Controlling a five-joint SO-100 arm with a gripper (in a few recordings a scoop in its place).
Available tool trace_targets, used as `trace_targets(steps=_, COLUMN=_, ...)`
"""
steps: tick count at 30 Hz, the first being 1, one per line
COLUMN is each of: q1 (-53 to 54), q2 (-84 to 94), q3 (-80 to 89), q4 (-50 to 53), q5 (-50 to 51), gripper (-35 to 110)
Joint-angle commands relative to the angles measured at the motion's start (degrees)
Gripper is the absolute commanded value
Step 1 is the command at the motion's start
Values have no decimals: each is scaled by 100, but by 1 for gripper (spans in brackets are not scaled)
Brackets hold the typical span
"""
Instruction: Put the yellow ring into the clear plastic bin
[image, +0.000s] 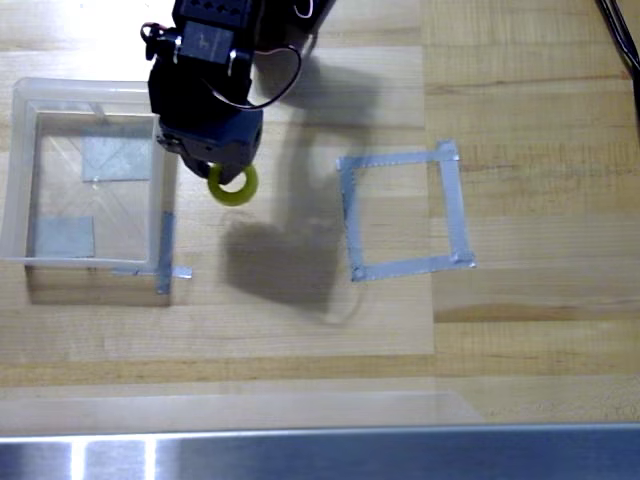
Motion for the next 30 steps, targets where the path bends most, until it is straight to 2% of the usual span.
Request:
trace_targets(steps=1, q1=729, q2=360, q3=-650, q4=26, q5=-62, gripper=0)
trace_targets(steps=17, q1=2320, q2=-1731, q3=-2145, q4=18, q5=-70, gripper=0)
trace_targets(steps=30, q1=2593, q2=-3190, q3=-2628, q4=-79, q5=-53, gripper=0)
